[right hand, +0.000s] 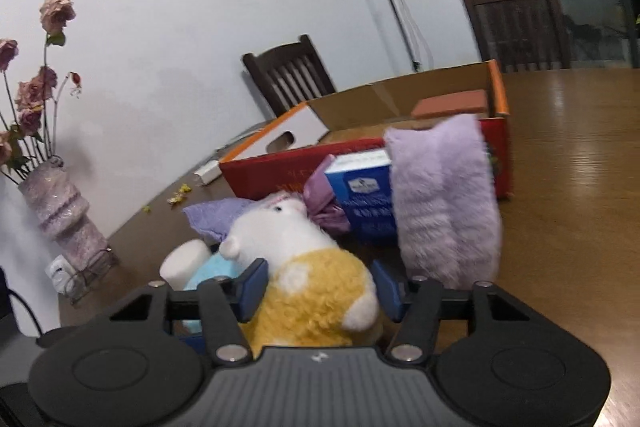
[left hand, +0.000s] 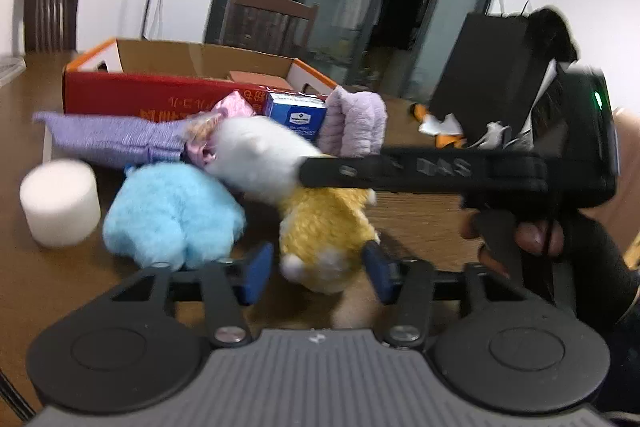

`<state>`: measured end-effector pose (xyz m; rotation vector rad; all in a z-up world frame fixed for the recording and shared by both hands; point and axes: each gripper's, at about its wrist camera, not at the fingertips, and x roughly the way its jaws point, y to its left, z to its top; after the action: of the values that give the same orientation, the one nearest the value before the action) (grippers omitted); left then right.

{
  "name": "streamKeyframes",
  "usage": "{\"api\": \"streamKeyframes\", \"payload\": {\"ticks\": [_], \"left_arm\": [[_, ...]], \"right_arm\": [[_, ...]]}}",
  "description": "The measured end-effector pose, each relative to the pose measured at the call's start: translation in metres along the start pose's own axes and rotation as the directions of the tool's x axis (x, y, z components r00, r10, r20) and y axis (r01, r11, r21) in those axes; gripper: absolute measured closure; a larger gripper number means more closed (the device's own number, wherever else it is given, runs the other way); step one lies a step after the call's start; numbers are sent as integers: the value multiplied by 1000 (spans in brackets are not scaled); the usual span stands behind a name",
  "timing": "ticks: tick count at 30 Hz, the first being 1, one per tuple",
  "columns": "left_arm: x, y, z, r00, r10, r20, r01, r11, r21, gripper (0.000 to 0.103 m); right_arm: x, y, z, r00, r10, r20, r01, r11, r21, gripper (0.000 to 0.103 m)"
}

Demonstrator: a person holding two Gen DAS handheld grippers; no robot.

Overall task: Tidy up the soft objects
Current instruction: 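Grasp the white-and-yellow plush sheep with the right gripper, then lower the plush sheep into the cardboard box and open the right gripper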

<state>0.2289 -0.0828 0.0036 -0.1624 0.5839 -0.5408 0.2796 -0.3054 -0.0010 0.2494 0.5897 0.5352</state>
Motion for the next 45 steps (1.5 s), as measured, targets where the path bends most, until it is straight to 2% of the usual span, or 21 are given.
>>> {"api": "streamKeyframes", "payload": {"ticks": [2,4,5,7,8,11,13,14,16,17,20,22,23,26,30,34,38,42,45], "left_arm": [[-14,12,-5,1000,16,27,-15,1000,-21,55],[-29,27,-10,995,70,77,-66,996,-57,55],[-36,36,-12,993,61,97,-52,994,-92,54],[-44,47,-12,993,35,114,-17,988,-155,38],[-44,49,-11,992,27,127,-3,982,-187,35],[-35,52,-1,994,-31,107,59,961,-270,34],[-24,54,1,993,-84,86,108,943,-315,34],[-19,53,2,993,-90,75,110,938,-328,35],[-12,52,0,996,-65,53,79,937,-341,53],[-11,53,-1,997,-61,49,74,934,-350,54],[-13,55,-8,996,-68,55,84,915,-394,56],[-20,58,-5,994,-84,68,105,898,-427,57],[-25,58,-1,992,-86,94,119,894,-431,57],[-32,55,25,983,-101,156,155,910,-386,57],[-23,60,87,960,-153,236,227,917,-327,58],[18,65,147,965,-113,237,177,946,-271,58],[75,80,178,980,-90,180,138,950,-281,58],[131,104,185,994,-104,46,113,928,-356,59],[149,102,182,997,-75,-22,65,950,-306,60]], "right_arm": [[-16,0,-9,1000,-9,-8,10,999,41,47],[-29,1,-19,999,32,-31,-28,993,118,49],[-35,5,-23,998,49,-35,-44,991,127,51],[-43,13,-28,999,33,-16,-31,992,122,50],[-45,15,-29,1000,23,1,-23,993,115,49],[-42,11,-25,999,2,34,-7,990,140,44],[-37,8,-19,999,-4,53,-4,989,151,41],[-32,6,-17,998,-11,57,2,988,156,37],[-23,-1,-15,999,-29,39,22,982,186,35],[-18,-4,-16,999,-26,28,20,979,204,36],[-13,-11,-22,999,41,17,-44,962,271,49],[-16,-7,-23,999,36,18,-40,961,272,51],[-21,-4,-21,999,40,30,-47,961,274,52],[-41,11,-4,994,49,102,-71,971,230,53],[-52,15,48,976,55,211,-86,986,142,54],[-27,-8,109,971,45,237,-75,990,122,54],[17,-39,146,980,-2,197,-29,988,150,54],[55,-70,154,990,-79,117,55,979,195,54],[81,-80,154,990,-132,53,121,978,172,53]]}}
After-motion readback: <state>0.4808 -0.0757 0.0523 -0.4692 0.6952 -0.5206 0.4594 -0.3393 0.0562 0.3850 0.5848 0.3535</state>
